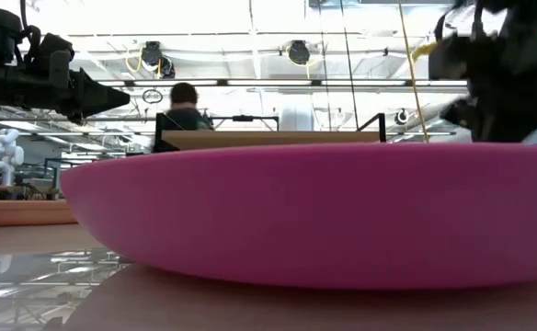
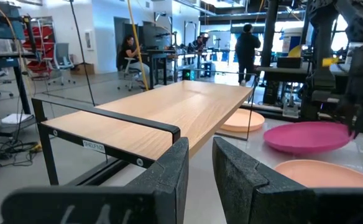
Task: Place and stack plates onto a shelf
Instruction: Put the top pink plate on the shelf
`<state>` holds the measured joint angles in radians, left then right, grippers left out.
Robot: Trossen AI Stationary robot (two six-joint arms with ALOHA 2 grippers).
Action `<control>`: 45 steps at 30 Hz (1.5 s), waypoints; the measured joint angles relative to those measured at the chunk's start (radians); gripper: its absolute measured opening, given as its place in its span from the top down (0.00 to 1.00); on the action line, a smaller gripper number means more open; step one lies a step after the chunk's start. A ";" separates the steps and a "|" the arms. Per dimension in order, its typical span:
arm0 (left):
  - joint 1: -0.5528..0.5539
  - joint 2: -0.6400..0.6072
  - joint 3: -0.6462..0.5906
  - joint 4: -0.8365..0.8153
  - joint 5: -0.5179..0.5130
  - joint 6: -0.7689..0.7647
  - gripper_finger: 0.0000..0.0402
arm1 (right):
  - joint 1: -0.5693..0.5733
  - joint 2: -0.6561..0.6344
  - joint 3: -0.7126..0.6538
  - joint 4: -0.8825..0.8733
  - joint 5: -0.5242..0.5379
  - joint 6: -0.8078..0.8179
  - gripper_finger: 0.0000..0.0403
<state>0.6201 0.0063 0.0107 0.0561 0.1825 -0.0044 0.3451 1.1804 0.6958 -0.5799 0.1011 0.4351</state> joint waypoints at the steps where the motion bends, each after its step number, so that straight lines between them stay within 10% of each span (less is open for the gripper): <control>1: 0.000 0.000 0.000 -0.001 0.000 0.000 0.81 | 0.004 -0.016 0.012 0.000 -0.002 -0.004 1.00; 21: 0.000 0.000 0.000 0.000 0.000 0.000 0.81 | -0.125 -0.074 0.499 0.018 0.223 -0.569 1.00; 45: 0.000 0.000 0.000 -0.001 0.000 0.000 0.81 | -0.660 0.310 0.564 -0.030 0.029 -0.886 1.00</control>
<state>0.6199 0.0063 0.0105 0.0555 0.1825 -0.0044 -0.3152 1.4901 1.2594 -0.6100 0.1297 -0.4509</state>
